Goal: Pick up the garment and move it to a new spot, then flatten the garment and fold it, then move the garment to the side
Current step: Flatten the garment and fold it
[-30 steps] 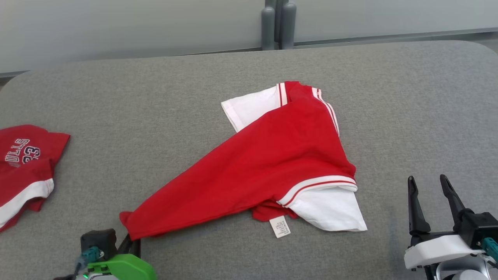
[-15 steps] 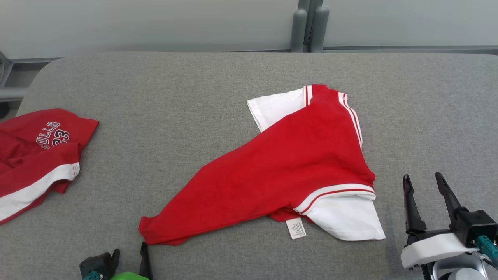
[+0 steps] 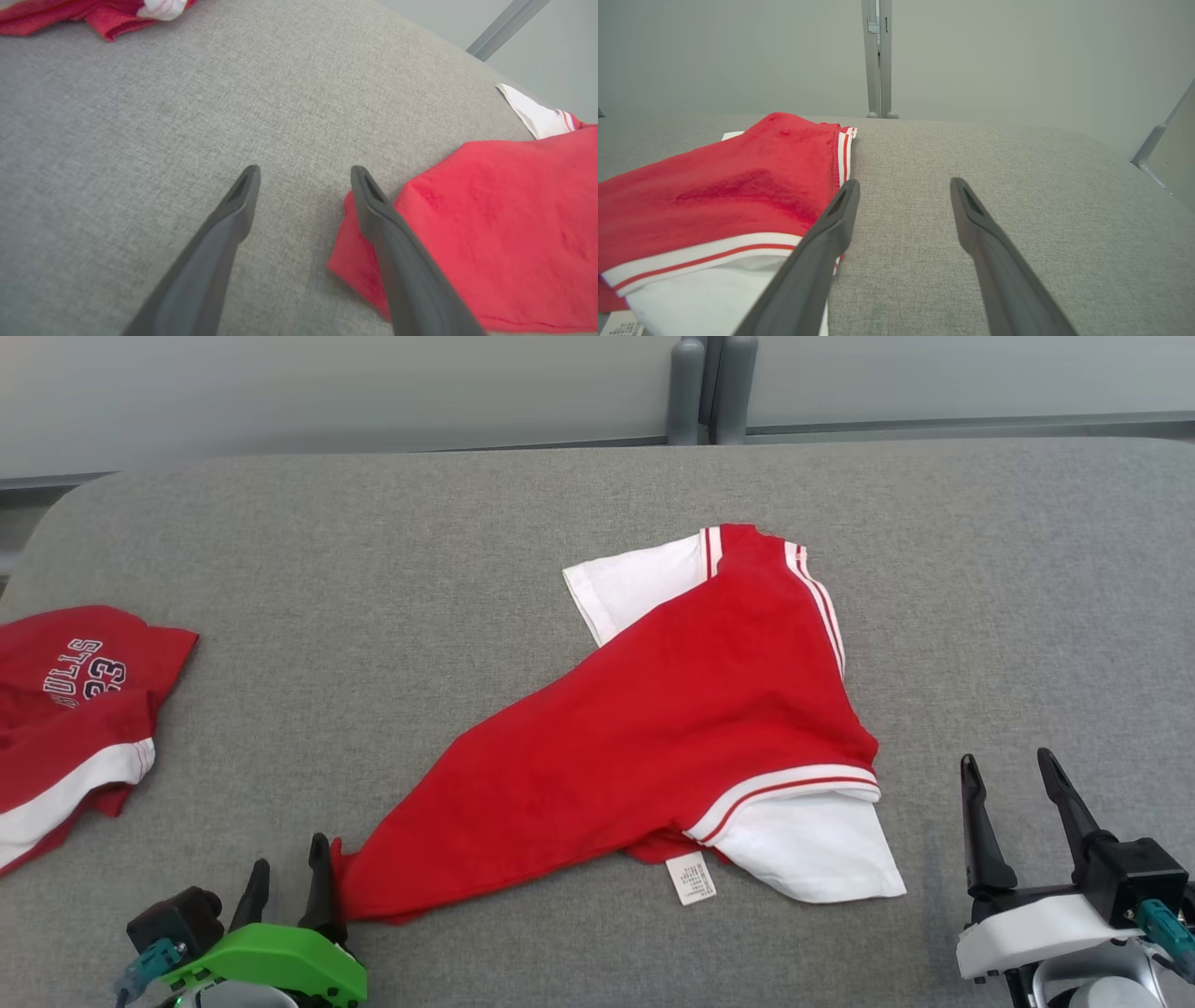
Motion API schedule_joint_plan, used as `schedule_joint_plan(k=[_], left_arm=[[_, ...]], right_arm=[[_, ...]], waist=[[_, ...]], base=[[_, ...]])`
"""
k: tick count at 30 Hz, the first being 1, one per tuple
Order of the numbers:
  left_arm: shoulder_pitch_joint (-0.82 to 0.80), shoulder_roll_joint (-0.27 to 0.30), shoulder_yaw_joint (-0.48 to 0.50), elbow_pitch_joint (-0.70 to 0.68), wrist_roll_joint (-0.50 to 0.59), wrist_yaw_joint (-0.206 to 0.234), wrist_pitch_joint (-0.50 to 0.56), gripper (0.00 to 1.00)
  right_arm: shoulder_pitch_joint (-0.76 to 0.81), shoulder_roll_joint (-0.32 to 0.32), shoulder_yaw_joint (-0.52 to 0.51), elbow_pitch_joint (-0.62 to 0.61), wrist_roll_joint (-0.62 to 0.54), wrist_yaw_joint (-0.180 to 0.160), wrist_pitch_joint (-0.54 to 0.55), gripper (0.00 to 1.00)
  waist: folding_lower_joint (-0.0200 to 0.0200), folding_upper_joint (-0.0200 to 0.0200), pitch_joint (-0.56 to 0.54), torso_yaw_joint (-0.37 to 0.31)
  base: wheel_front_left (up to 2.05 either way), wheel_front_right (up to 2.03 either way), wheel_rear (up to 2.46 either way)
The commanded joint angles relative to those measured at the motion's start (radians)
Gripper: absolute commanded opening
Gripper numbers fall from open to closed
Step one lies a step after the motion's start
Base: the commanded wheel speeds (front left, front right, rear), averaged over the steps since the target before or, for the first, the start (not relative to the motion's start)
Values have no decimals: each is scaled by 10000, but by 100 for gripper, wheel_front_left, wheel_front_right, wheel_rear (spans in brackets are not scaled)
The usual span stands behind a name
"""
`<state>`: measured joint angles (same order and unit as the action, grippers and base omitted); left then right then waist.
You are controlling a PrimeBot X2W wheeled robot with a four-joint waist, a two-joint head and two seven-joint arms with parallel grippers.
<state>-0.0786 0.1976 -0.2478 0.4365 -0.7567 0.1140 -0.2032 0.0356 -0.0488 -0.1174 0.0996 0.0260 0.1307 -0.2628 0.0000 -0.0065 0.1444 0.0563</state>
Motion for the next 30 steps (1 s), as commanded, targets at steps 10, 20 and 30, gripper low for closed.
schedule_joint_plan(k=[10, 20, 30], left_arm=[[-229, 347, -449, -912, 44, -39, 1108, 100], [-471, 560, -1995, -2973, 957, -489, 2255, 100], [-2697, -109, -4439, -4397, 2378, -1003, 4612, 100]], right_arm=[[-181, -30, 104, -4, -125, 1, -31, 100], [-223, -33, 128, -56, -119, 1, -31, 100], [-584, -30, 283, -117, 179, 1, -31, 100]], waist=[[0, 65, 228, -437], [0, 65, 199, -924], [0, 65, 624, -2168]], base=[[0, 0, 0], [0, 0, 0], [0, 0, 0]])
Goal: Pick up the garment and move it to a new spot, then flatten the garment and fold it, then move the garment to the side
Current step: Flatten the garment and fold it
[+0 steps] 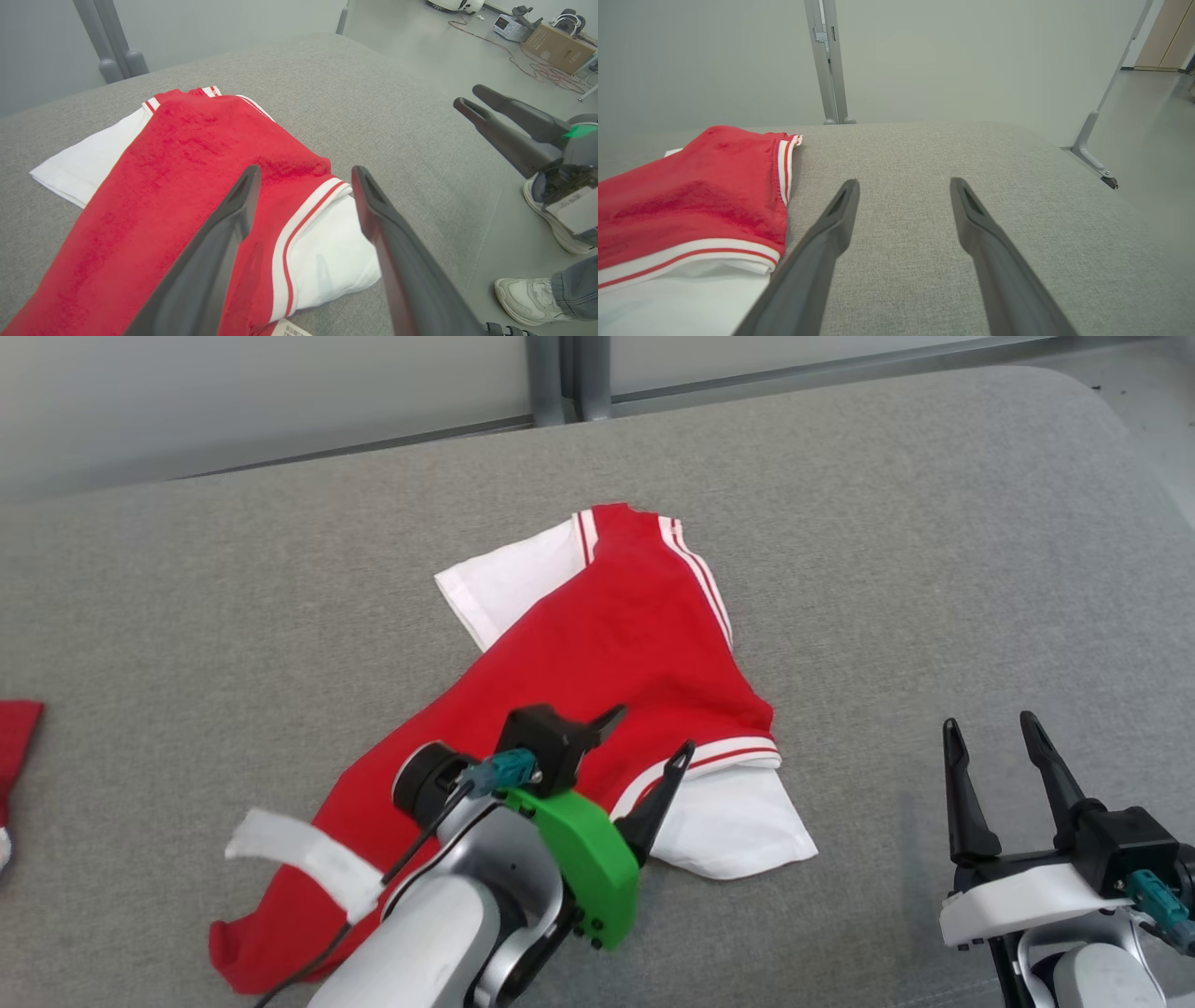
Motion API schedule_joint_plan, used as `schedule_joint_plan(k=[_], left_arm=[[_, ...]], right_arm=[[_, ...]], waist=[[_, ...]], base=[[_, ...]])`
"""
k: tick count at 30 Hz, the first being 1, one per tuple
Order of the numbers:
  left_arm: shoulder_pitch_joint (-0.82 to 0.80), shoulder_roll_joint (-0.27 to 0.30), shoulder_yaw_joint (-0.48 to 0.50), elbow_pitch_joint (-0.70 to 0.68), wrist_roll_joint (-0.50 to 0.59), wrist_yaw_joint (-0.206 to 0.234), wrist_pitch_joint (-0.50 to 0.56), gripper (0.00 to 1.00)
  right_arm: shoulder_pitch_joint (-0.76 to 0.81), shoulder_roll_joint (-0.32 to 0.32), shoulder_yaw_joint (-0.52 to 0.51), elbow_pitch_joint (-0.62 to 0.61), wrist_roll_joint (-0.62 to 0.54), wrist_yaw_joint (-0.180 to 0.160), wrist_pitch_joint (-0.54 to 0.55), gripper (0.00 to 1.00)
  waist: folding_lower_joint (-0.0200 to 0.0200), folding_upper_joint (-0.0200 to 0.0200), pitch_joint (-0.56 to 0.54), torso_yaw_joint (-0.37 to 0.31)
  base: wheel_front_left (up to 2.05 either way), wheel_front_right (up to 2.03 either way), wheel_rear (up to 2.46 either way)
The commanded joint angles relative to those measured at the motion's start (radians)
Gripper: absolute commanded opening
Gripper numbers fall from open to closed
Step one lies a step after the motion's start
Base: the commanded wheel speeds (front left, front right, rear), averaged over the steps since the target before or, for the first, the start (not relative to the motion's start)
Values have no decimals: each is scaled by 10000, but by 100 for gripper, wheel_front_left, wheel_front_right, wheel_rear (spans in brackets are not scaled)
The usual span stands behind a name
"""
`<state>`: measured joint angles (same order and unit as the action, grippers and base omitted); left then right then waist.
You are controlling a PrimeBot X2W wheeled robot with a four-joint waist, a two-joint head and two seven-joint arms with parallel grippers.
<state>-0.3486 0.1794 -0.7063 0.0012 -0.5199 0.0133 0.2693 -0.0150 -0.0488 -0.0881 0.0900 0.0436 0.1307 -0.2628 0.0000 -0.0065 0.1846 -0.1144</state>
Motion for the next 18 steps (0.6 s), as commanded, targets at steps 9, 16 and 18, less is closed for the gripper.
schedule_joint_plan(k=[9, 16, 18], left_arm=[[-1956, -505, -1030, 1597, 833, -543, 1233, 100], [-2637, -194, -1501, 3061, 1652, -565, 1280, 100], [-2807, -89, -1589, 3546, 1841, -623, 1203, 100]], right_arm=[[-217, -27, 216, -41, 589, 1, -31, 100], [-324, -18, 261, -32, 1070, 1, -31, 100], [-377, -23, 273, -61, 1190, 1, -31, 100]], waist=[[0, 65, 729, -2077], [0, 65, 1201, -2887], [0, 65, 1319, -3052]], base=[[0, 0, 0], [0, 0, 0], [0, 0, 0]])
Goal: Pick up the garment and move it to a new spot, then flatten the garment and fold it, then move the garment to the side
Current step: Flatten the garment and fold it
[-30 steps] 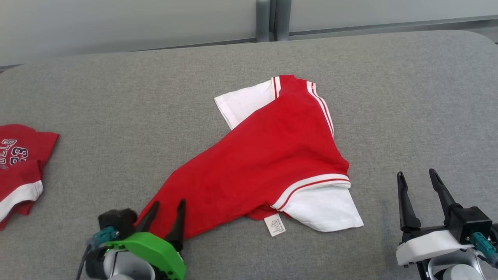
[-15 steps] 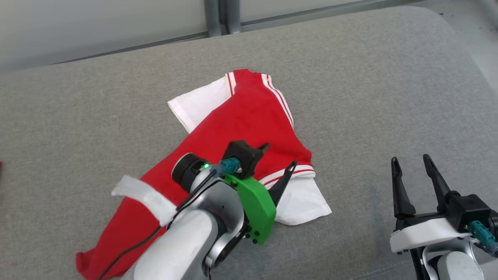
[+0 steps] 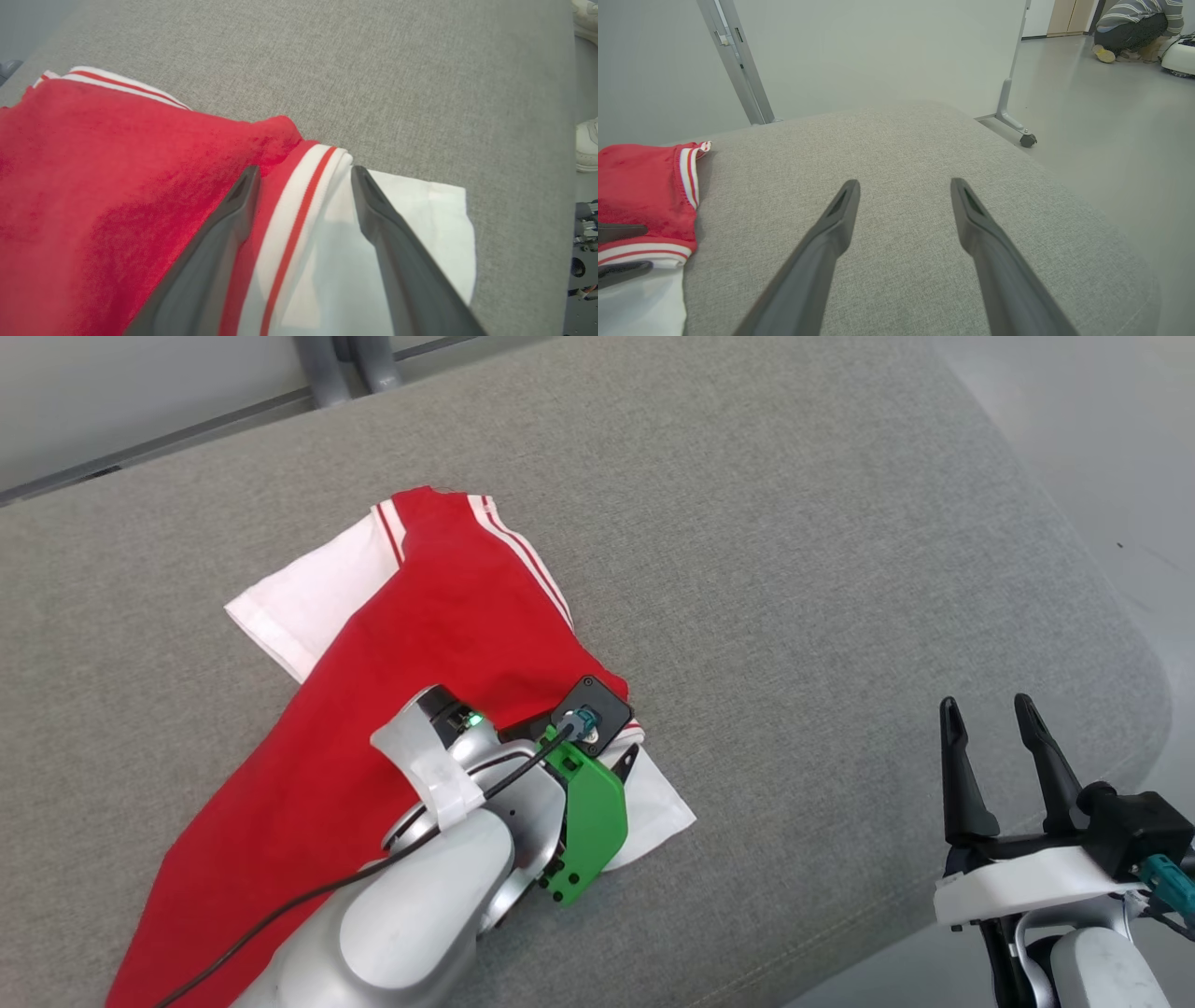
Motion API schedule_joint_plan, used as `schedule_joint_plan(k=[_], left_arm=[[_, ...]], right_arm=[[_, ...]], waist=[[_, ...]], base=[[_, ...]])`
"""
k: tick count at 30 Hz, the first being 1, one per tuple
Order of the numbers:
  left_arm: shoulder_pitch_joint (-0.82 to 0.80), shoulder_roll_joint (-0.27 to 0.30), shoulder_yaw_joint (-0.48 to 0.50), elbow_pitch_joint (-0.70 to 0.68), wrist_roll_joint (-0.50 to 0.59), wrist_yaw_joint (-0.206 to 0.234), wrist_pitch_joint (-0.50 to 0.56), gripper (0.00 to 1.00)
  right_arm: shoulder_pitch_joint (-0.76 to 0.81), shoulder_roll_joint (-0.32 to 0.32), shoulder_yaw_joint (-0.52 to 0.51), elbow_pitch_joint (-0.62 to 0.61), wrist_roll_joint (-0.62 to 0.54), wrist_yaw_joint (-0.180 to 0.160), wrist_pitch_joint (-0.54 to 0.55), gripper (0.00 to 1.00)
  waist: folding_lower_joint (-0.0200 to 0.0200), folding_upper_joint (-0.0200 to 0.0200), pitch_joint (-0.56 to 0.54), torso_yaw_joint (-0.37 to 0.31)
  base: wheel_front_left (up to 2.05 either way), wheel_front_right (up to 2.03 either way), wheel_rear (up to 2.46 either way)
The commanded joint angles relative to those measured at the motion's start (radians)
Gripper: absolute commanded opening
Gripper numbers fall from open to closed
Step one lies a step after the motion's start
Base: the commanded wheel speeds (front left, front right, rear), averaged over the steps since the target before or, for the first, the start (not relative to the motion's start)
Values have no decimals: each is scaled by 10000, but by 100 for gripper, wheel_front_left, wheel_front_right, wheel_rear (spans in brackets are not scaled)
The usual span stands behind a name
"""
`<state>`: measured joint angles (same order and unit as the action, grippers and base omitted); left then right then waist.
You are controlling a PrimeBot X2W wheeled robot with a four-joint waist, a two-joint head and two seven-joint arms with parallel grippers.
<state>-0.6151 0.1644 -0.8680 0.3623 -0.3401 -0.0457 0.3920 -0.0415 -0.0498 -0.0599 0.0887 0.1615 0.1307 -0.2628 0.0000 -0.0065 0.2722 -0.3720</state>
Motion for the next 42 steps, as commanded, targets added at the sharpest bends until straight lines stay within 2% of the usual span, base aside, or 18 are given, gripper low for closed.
schedule_joint_plan(k=[1, 3, 4, 6, 7, 13, 20, 27, 34, 35, 37, 38, 40, 42], left_arm=[[-197, 109, -21, 155, 111, -67, -56, 100], [-230, 156, -133, 594, 137, -131, -69, 100], [-245, 170, -155, 810, 135, -158, -105, 95], [-332, 214, -159, 1156, 188, -156, -233, 47], [-359, 218, -144, 1452, 180, -172, -380, 0], [-702, -110, -146, 1741, 17, -285, -816, 0], [-1261, -579, -281, 1076, -155, -474, -897, 0], [-2112, -784, -244, 922, -117, -462, -819, 0], [-2774, -933, -129, 1873, -188, -383, -1249, 0], [-2831, -946, -166, 2040, -146, -396, -1374, 2], [-2919, -950, -220, 2387, -51, -413, -1716, 44], [-2961, -946, -244, 2569, 2, -404, -1905, 73], [-3004, -949, -180, 2954, 0, -308, -2249, 100], [-3047, -961, -134, 3250, -42, -247, -2499, 100]], right_arm=[[-118, -11, 2, -54, 64, 1, -31, 100], [-157, -13, -54, -68, 214, 1, -31, 100], [-175, -15, -63, -80, 254, 1, -31, 100], [-176, -10, -86, -92, 310, 1, -31, 100], [-167, -15, -123, -88, 334, 1, -31, 100], [-122, -13, -130, -9, 407, 1, -31, 100], [-221, -14, -56, 66, 424, 1, -31, 100], [-310, -11, 158, 78, 586, 1, -31, 100], [-318, -11, 420, 187, 905, 1, -31, 100], [-259, -13, 400, 179, 944, 1, -31, 100], [-161, -8, 393, 165, 1005, 1, -31, 100], [-126, -10, 386, 167, 1049, 1, -31, 100], [-96, -11, 380, 195, 1058, 1, -31, 100], [-106, -11, 429, 243, 1071, 1, -31, 100]], waist=[[0, 65, 487, -549], [0, 65, 562, -665], [0, 65, 587, -706], [0, 65, 620, -772], [0, 65, 636, -802], [0, 65, 560, -803], [0, 65, 444, -866], [0, 65, 594, -1285], [0, 65, 965, -2005], [0, 65, 1008, -2021], [0, 65, 1091, -2036], [0, 65, 1122, -2040], [0, 65, 1150, -2040], [0, 65, 1142, -2031]], base=[[0, 0, 0], [0, 0, 0], [0, 0, 0], [0, 0, 0], [0, 0, 0], [0, 0, 0], [0, 0, 0], [0, 0, 0], [0, 0, 0], [0, 0, 0], [0, 0, 0], [0, 0, 0], [0, 0, 0], [0, 0, 0]])
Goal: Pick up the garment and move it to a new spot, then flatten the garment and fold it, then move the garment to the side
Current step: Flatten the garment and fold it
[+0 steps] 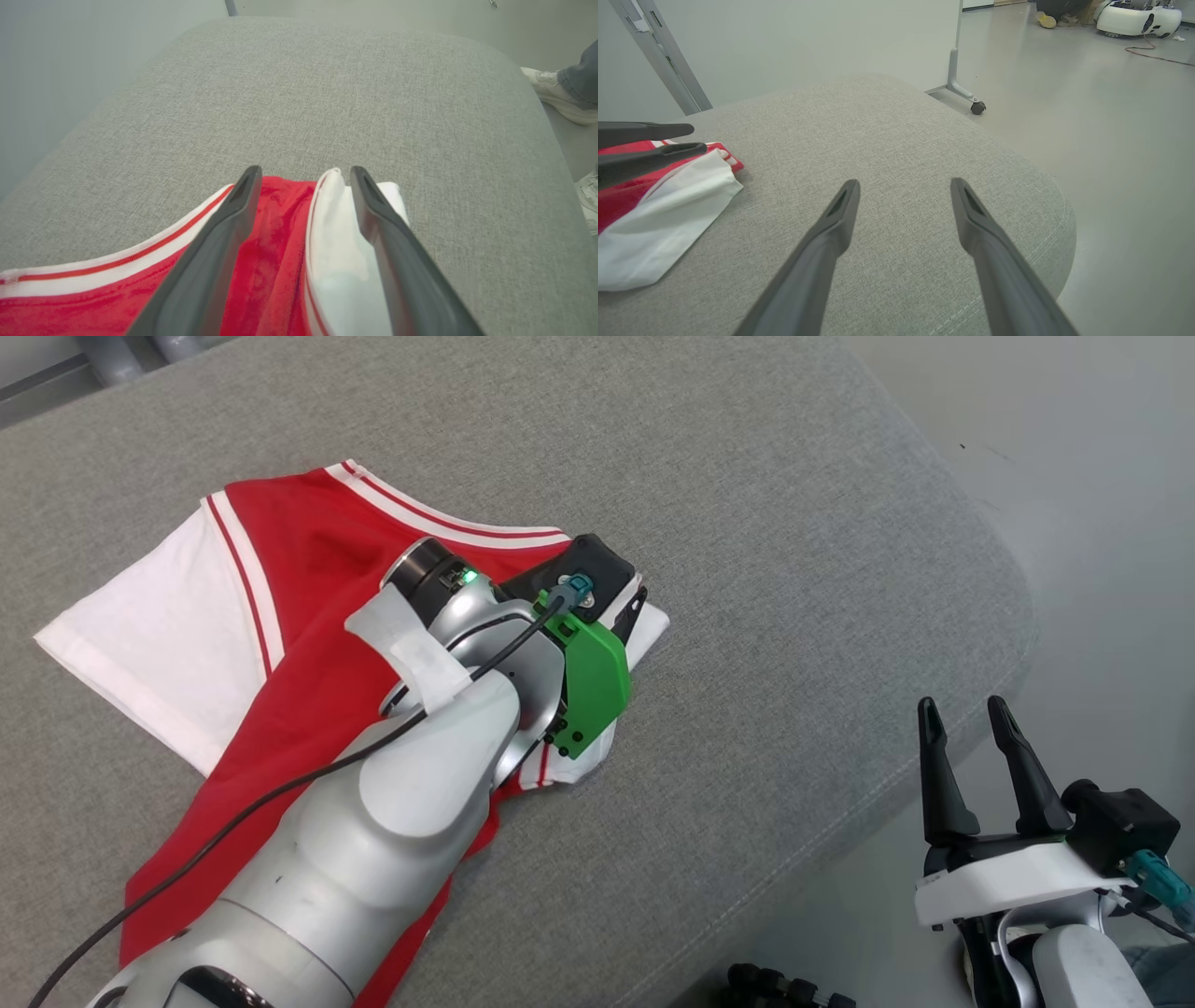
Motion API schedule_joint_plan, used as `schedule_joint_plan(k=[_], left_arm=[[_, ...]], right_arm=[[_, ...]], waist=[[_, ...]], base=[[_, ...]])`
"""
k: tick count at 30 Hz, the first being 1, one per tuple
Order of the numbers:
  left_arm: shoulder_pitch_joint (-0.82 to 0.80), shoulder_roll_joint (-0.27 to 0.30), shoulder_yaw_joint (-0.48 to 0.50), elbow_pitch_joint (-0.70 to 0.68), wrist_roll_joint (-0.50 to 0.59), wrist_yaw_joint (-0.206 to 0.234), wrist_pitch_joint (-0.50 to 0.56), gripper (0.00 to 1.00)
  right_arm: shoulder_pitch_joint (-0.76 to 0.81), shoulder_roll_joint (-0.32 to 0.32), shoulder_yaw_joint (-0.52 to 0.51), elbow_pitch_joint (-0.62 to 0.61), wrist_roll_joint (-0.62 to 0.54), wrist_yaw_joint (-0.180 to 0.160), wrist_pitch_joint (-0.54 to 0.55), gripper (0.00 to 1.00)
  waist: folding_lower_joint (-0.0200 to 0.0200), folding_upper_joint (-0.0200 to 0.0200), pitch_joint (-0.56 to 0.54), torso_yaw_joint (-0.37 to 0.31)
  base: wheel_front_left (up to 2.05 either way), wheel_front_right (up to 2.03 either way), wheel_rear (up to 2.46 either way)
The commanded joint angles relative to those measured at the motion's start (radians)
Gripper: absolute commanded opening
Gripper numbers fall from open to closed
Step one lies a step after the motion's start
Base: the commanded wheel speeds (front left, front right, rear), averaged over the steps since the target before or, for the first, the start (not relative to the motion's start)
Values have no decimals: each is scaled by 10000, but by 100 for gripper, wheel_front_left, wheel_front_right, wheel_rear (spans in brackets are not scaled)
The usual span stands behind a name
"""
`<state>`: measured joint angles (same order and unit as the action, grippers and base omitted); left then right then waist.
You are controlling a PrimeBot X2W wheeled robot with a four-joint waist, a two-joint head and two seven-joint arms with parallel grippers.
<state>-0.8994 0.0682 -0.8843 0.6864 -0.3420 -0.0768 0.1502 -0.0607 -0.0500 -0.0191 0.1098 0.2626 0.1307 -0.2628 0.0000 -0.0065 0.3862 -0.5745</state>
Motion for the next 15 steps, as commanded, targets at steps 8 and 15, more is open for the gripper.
schedule_joint_plan(k=[8, 15], left_arm=[[-220, -73, 481, -90, -528, 458, -856, 100], [661, 191, 1102, -1143, -1111, 891, -1667, 100]], right_arm=[[-39, -17, -212, 0, -356, 1, -31, 100], [-87, -20, -711, -440, -1128, 1, -31, 100]], waist=[[0, 65, -361, 1004], [0, 65, -799, 2431]], base=[[0, 0, 0], [0, 0, 0]])
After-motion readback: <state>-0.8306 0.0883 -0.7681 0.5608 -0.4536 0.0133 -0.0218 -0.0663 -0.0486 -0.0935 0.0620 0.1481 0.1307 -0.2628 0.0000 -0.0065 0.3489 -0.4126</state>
